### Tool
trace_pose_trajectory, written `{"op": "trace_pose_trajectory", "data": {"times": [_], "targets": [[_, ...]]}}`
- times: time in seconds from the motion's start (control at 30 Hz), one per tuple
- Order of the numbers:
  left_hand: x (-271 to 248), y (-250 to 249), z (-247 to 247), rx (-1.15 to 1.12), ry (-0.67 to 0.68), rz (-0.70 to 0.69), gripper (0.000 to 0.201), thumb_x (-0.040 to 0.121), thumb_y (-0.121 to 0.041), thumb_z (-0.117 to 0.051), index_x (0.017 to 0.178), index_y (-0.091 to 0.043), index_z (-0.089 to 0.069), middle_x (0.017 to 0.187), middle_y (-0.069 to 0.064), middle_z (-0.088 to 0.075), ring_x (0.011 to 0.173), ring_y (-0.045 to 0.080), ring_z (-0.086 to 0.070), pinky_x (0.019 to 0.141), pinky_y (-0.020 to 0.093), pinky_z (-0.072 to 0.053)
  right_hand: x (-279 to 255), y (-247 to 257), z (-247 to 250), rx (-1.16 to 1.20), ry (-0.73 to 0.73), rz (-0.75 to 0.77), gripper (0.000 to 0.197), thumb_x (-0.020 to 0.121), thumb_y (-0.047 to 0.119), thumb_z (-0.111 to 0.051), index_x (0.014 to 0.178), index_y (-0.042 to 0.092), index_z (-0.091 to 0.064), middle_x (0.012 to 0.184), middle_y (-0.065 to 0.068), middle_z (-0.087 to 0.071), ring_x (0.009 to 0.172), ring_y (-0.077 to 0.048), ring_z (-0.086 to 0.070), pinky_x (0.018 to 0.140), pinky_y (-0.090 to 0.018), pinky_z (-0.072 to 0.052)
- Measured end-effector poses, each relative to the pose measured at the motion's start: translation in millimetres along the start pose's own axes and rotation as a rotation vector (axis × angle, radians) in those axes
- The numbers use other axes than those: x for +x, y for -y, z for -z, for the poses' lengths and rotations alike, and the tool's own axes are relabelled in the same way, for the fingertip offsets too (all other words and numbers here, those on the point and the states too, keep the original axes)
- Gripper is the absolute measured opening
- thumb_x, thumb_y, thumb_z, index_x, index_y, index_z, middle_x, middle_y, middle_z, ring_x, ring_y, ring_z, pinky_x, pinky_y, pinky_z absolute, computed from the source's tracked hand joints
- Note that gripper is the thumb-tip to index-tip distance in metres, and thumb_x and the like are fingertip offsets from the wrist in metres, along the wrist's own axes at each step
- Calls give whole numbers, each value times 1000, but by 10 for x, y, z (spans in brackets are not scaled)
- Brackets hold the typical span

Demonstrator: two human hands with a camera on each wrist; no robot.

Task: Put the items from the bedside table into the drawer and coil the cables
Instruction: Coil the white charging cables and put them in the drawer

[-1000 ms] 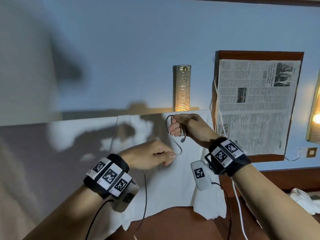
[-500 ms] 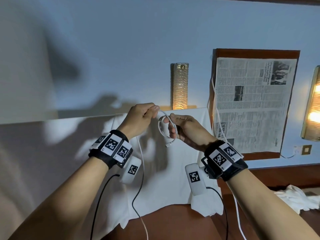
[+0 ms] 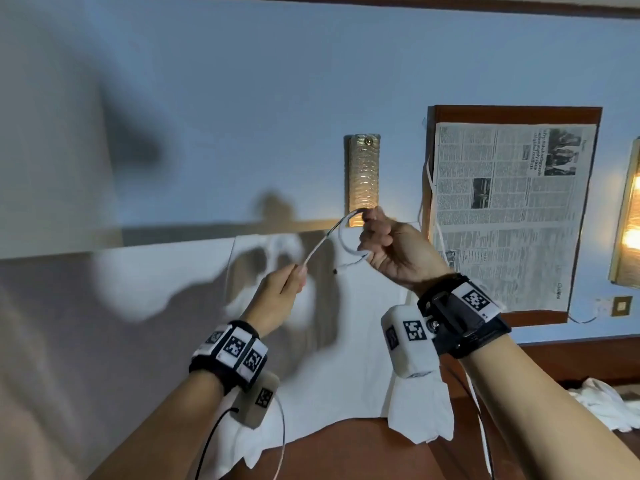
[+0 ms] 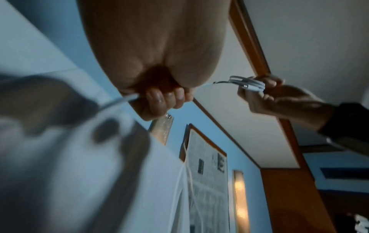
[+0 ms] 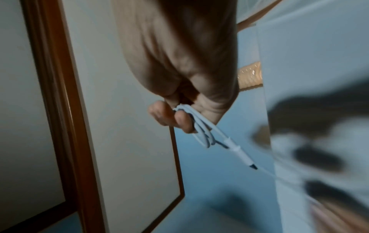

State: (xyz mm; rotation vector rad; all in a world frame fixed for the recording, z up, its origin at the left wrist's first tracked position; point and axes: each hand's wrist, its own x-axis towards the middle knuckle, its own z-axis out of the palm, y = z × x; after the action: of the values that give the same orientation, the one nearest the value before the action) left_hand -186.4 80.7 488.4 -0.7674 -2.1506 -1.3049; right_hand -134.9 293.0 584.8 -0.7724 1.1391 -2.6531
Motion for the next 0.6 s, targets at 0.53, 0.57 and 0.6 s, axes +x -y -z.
{"op": "trace_pose_trajectory", "data": {"times": [0.53, 0.57, 0.6], "targets": [[-17, -1039, 140, 234, 257, -355, 40, 102, -14, -43, 63, -26, -44, 57, -15, -51, 55, -1, -47, 59, 8, -31, 22, -314, 160, -966, -100, 126, 32, 103, 15, -41, 81, 4, -61, 63, -8, -61, 55, -20, -57, 53, -29, -45], [23, -1052, 152, 219, 219, -352, 42, 102, -10, -42, 63, -26, -43, 56, -19, -54, 57, -4, -49, 61, 6, -32, 16, -312, 152, -942, -101, 110, 33, 103, 12, -39, 80, 3, -61, 62, -7, -63, 55, -18, -59, 55, -27, -48], [68, -1043, 161, 211, 178, -350, 41, 101, -7, -42, 62, -21, -43, 54, -22, -53, 56, -5, -49, 61, 5, -33, 5, -310, 143, -925, -99, 98, 34, 103, 9, -38, 79, 2, -61, 62, -7, -64, 54, -18, -60, 57, -25, -49]]}}
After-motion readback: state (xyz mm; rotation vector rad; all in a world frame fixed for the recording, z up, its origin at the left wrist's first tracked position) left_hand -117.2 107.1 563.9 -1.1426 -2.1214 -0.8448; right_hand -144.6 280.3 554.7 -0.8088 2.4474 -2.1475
